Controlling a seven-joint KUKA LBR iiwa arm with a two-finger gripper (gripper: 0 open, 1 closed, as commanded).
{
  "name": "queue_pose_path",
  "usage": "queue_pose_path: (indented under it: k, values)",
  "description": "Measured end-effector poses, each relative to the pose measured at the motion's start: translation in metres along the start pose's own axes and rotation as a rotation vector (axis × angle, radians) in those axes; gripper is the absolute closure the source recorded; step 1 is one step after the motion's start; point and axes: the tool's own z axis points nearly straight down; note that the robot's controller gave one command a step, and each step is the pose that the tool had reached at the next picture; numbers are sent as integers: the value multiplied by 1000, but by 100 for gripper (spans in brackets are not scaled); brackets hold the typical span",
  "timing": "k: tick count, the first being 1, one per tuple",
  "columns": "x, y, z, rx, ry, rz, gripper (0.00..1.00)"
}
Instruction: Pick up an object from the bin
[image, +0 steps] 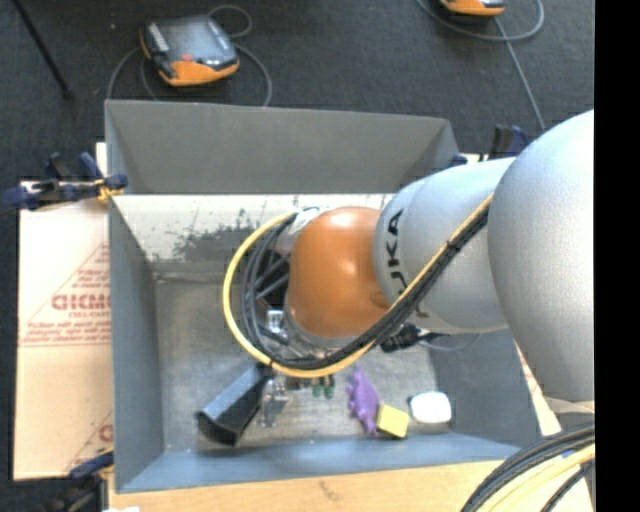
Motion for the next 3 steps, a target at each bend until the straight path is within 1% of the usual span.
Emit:
queue_pose_path:
  k: [1, 2, 3]
  values:
    - [10, -33, 27, -12, -68, -147, 100]
    - [10, -33, 27, -12, -68, -146, 100]
    - [24, -26, -14, 4, 7, -168, 100]
